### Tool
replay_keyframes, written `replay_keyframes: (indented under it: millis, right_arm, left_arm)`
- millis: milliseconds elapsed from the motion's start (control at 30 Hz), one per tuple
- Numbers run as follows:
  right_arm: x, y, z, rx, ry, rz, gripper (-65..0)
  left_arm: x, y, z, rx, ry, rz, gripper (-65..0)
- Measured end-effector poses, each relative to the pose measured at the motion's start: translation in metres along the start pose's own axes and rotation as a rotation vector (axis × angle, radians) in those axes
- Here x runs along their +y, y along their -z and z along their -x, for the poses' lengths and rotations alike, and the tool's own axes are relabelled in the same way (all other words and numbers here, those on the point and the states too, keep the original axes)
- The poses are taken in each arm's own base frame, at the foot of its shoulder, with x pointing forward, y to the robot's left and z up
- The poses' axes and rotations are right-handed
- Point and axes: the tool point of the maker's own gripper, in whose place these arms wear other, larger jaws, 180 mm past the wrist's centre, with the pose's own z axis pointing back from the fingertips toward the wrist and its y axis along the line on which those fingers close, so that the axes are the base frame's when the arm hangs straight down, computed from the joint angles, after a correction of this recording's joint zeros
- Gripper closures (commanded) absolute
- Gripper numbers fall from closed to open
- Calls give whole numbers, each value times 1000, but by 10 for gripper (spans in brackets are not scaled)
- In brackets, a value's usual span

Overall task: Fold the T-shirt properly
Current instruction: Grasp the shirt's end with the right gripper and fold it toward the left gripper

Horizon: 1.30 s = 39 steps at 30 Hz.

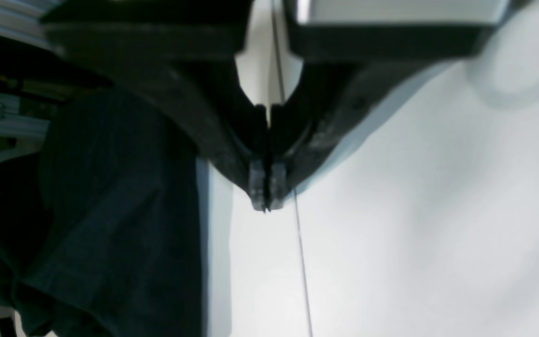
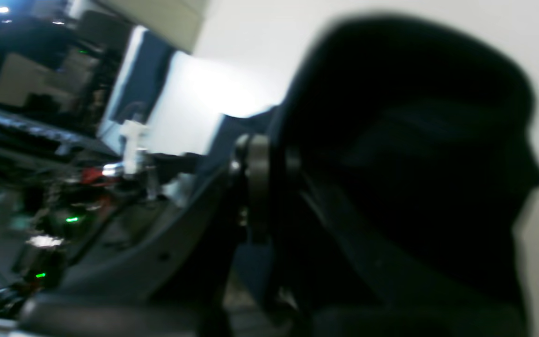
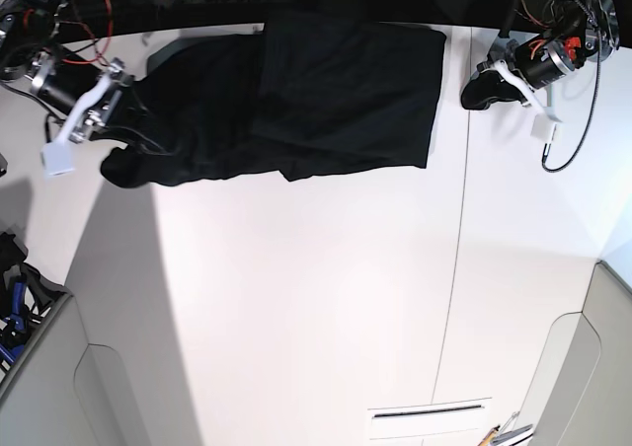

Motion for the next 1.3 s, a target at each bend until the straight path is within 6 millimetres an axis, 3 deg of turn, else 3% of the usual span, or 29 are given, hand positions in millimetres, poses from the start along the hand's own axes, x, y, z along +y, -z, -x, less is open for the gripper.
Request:
replay_keyframes:
  millis: [267, 433, 767, 1067, 1200, 1300]
  right_arm:
    - [87, 73, 37, 110, 5, -291, 0]
    - [119, 110, 53, 166, -98, -320, 0]
    - [140, 159, 77, 266, -404, -268, 0]
    - [157, 174, 109, 330, -417, -329, 0]
    - [164, 176, 100, 270, -409, -349, 0]
    - [159, 180, 93, 231, -448, -313, 0]
  left_arm:
    - [-1, 0, -2, -10, -4, 9, 0]
    - [-2, 0, -2, -11, -5, 10, 0]
    - [-3, 0, -3, -14, -9, 17, 0]
    - [-3, 0, -3, -14, -10, 17, 0]
    - [-3, 0, -3, -14, -10, 17, 0]
    - [-3, 0, -3, -14, -10, 17, 0]
